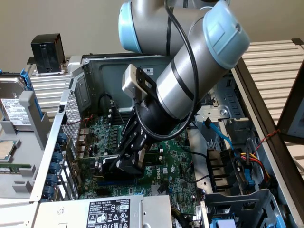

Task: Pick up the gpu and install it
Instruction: 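Insert the gpu into the slot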

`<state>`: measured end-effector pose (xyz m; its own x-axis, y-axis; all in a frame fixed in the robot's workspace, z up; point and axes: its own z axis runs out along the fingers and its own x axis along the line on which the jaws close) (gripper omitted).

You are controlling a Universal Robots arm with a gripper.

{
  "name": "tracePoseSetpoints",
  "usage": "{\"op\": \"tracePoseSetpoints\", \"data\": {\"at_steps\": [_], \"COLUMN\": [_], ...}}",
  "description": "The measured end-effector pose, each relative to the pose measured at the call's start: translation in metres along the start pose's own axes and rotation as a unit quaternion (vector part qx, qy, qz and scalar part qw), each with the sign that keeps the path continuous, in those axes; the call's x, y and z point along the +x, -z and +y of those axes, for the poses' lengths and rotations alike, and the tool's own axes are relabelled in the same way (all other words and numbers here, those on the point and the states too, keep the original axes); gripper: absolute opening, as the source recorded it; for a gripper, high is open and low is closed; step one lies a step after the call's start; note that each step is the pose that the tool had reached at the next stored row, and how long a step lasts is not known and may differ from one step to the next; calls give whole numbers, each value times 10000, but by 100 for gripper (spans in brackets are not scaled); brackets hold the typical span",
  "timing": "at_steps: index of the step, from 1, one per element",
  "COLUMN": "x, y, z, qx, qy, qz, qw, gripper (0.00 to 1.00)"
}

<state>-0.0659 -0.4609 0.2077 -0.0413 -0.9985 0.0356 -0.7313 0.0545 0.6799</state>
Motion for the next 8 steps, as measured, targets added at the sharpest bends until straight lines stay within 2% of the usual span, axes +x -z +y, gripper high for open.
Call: {"op": "tracePoseSetpoints", "data": {"at_steps": [8], "x": [-11], "y": [1], "z": [1], "qx": [1], "qy": [5], "qz": [5], "qw": [10000], "gripper": [27]}}
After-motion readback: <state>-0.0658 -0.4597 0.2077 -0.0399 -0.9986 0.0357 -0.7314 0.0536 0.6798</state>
